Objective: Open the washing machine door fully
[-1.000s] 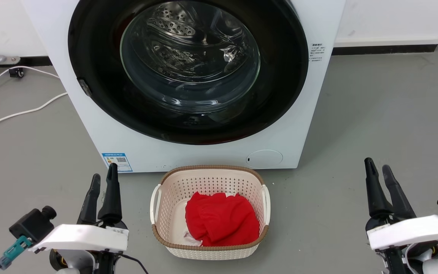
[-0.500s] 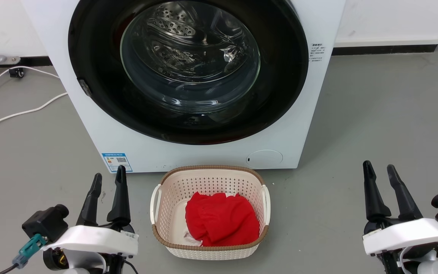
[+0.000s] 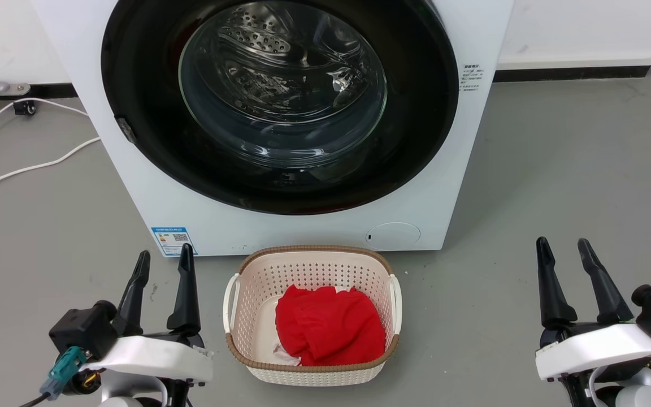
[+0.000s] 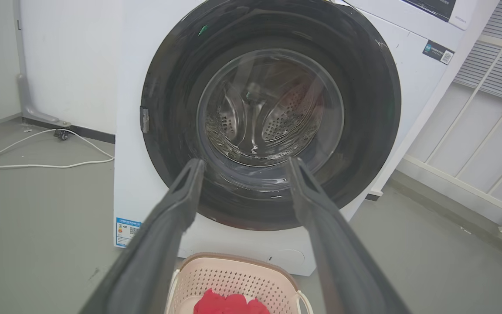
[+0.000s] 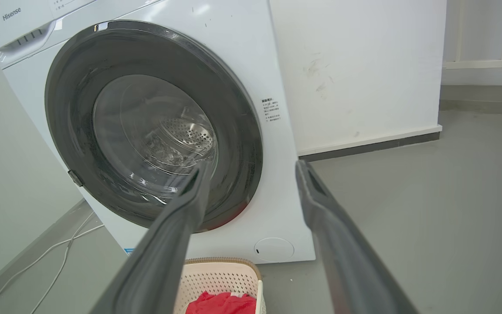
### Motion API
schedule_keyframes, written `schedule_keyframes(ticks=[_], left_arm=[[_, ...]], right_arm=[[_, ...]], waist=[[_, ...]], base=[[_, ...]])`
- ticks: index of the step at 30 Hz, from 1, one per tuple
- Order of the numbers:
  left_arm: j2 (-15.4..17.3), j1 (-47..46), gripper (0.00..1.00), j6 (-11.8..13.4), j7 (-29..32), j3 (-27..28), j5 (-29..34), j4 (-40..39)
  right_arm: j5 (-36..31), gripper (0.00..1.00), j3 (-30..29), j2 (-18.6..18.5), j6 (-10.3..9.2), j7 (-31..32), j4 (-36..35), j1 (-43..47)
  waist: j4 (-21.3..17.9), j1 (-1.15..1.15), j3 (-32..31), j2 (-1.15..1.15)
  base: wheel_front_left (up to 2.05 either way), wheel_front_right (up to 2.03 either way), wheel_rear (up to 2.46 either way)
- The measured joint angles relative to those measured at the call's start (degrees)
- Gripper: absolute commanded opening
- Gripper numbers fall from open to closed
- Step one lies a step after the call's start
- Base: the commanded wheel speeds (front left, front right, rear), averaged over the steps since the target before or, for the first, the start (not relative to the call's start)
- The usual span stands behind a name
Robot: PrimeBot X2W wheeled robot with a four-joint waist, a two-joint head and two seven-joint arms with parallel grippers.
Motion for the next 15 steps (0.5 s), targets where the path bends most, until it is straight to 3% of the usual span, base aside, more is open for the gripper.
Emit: schedule_keyframes(ticks=[15], left_arm=[[1.22,0.29,1.00,2.00,-1.99,-2.25,7.89,-1.66]], right_arm=[[-7.64,1.00,-0.21,0.00,0.00,0.98,-1.66,0.92]], waist=[[0.02,0.00,-0.05,0.00]], base=[[0.00,0.00,0.00]])
